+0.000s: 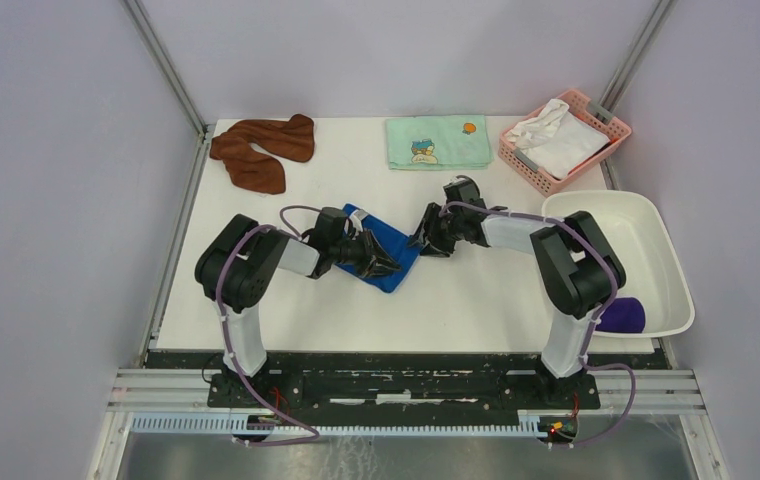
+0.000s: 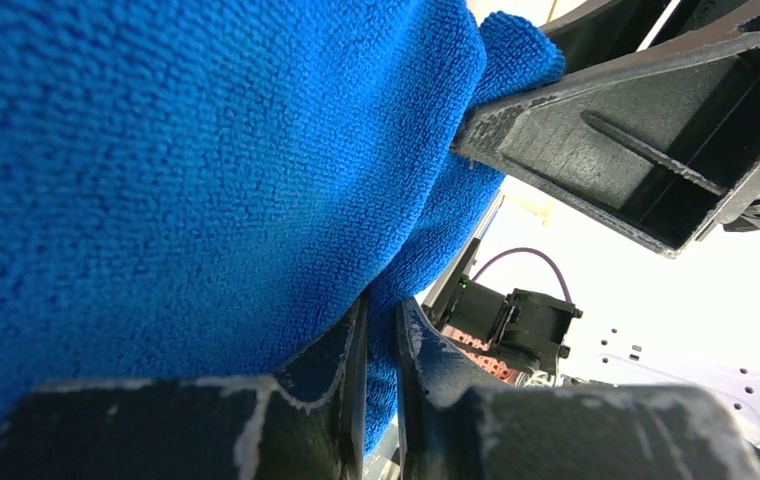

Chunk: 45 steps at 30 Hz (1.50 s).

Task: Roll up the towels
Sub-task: Roll the towel at the center of the board.

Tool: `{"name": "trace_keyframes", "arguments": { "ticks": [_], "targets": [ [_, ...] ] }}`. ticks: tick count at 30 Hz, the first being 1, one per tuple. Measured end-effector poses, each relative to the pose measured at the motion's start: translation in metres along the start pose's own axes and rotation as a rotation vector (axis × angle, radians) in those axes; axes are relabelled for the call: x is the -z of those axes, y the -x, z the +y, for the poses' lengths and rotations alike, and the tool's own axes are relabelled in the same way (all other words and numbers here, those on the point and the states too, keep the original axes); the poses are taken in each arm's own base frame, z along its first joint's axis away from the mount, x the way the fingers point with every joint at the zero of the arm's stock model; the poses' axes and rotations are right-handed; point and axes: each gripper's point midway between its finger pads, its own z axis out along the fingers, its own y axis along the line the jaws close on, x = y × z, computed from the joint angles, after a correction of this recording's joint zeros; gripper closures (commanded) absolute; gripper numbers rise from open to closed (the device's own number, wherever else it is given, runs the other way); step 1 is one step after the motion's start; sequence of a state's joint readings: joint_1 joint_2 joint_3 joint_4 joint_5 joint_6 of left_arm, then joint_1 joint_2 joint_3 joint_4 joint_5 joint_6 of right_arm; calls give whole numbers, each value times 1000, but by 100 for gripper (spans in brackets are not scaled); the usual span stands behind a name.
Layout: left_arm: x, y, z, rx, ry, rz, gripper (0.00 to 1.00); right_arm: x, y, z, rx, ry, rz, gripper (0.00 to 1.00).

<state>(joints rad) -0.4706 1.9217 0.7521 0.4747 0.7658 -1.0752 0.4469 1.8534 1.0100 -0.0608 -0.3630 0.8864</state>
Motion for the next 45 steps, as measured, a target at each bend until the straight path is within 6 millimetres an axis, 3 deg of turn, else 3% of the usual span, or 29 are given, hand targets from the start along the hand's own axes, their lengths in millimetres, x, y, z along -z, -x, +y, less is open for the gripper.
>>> {"name": "trace_keyframes", "arguments": {
  "ticks": [7,13,20,27,31,34,40,45],
  "targets": [
    [0,0,1,8,4,-8,80,-1,-3,-1,55,-138,36,80],
    [4,-1,-1,-4,51,-43,64,4,-2,-2,109,-276,60,98],
    [16,-12,-12,-161,190,-132,47,15,-8,-14,126,-416,114,100],
    [14,-27,-46,-482,335,-261,40,24,-13,-23,113,-493,156,100],
    [7,-39,-63,-658,387,-309,40,26,-14,-25,109,-513,169,100],
    [1,-41,-65,-743,437,-335,42,26,-14,-25,107,-518,176,100],
    [-16,-33,-42,-827,567,-340,55,28,-16,-26,104,-526,183,100],
    [-21,-29,-26,-846,631,-320,74,28,-16,-26,104,-525,183,99]
  ]
}}
